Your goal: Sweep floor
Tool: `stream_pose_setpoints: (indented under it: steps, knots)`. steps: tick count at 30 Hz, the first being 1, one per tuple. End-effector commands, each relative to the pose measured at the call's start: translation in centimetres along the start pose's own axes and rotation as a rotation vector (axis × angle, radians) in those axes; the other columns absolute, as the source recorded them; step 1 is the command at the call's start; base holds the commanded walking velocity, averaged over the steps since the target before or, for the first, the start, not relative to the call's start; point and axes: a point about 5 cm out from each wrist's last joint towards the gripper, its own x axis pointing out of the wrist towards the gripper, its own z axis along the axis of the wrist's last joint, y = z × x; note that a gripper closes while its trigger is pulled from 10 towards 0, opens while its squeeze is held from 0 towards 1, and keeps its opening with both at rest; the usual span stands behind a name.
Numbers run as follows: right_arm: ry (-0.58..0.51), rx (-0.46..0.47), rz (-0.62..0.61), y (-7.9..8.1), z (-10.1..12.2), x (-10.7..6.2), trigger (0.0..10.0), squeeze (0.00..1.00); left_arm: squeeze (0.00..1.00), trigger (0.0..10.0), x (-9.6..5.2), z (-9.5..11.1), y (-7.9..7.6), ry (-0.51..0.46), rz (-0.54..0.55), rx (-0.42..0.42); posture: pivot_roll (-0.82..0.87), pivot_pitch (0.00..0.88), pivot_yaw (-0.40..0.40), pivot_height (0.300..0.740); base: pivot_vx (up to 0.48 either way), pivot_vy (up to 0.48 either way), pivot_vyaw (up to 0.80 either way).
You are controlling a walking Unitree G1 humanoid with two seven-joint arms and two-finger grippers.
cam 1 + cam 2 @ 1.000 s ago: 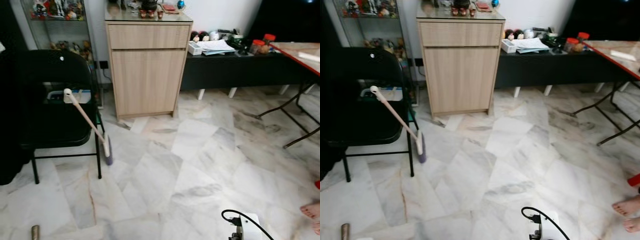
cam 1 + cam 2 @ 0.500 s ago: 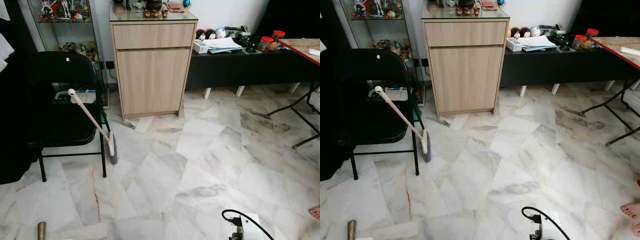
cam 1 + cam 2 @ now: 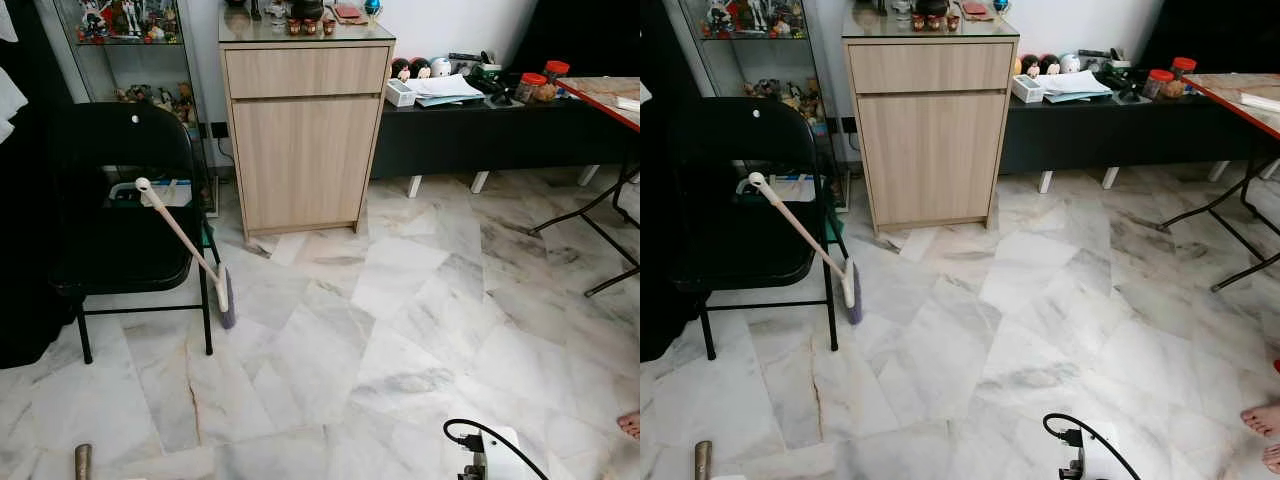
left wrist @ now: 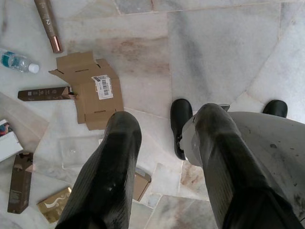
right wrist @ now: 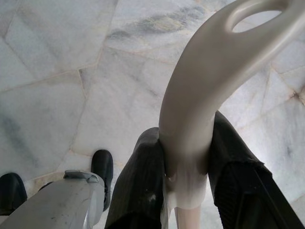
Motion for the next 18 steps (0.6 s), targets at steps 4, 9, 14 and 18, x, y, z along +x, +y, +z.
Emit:
stream_pose_setpoints:
  steps: [4,9,14,18]
  knots:
    - [-0.304,0.164,0.158,3.69,8.71,0.17,10.0,0.00,0.00,10.0,0.42,6.64,-2.90,-0.368,0.012,-0.114,0.00,0.158,-0.032,0.740,0.000,0.000,0.00]
    - [-0.308,0.176,0.164,3.82,8.79,0.16,10.0,0.00,0.00,10.0,0.39,6.50,-2.85,-0.368,0.008,-0.113,0.01,0.157,-0.029,0.740,0.000,0.000,0.00]
    - [-0.309,0.176,0.165,3.88,8.82,0.16,10.0,0.00,0.00,10.0,0.39,6.51,-2.85,-0.368,0.005,-0.112,0.01,0.156,-0.028,0.740,0.000,0.000,0.00]
    - [-0.310,0.180,0.170,3.91,8.83,0.16,10.0,0.00,0.00,10.0,0.37,6.51,-3.00,-0.378,0.000,-0.115,0.01,0.155,-0.027,0.740,0.000,0.000,0.00]
